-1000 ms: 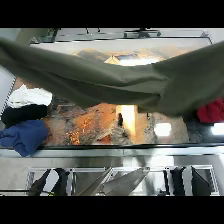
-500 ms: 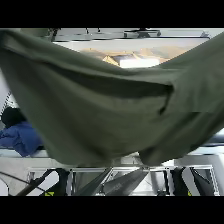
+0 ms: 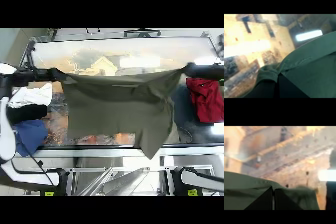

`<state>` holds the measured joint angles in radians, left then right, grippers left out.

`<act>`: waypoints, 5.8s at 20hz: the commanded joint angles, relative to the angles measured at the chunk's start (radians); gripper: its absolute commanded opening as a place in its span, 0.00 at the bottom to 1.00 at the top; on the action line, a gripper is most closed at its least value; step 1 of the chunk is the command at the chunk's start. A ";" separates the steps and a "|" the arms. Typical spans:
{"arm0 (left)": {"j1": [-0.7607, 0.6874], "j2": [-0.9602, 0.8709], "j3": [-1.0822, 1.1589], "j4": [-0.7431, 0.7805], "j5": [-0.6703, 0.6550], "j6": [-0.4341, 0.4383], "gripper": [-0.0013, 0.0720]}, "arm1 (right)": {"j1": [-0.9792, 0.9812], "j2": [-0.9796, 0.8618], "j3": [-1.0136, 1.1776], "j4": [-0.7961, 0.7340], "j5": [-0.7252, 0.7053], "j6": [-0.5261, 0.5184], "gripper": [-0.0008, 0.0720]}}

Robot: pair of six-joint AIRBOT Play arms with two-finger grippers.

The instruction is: Fold the shirts.

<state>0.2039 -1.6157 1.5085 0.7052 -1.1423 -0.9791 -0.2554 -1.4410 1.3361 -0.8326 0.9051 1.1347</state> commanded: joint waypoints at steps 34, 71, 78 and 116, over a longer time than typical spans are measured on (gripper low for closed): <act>-0.119 -0.234 0.373 0.632 -0.248 -0.251 0.97 | 0.049 -0.227 0.243 -0.294 0.259 0.171 0.51; 0.006 0.058 -0.439 0.340 -0.175 -0.114 0.04 | 0.040 0.213 -0.993 0.410 0.013 -0.208 0.19; 0.042 0.097 -0.412 0.396 -0.221 -0.180 0.03 | 0.039 0.369 -0.812 -0.037 0.172 0.085 0.04; -0.138 -0.415 0.503 0.586 -0.228 -0.341 1.00 | 0.079 -0.470 0.391 -0.279 0.267 0.102 0.97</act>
<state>0.0563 -2.0811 2.0106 1.2980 -1.3529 -1.3212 -0.1394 -1.9289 1.7039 -1.0389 1.0775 1.2041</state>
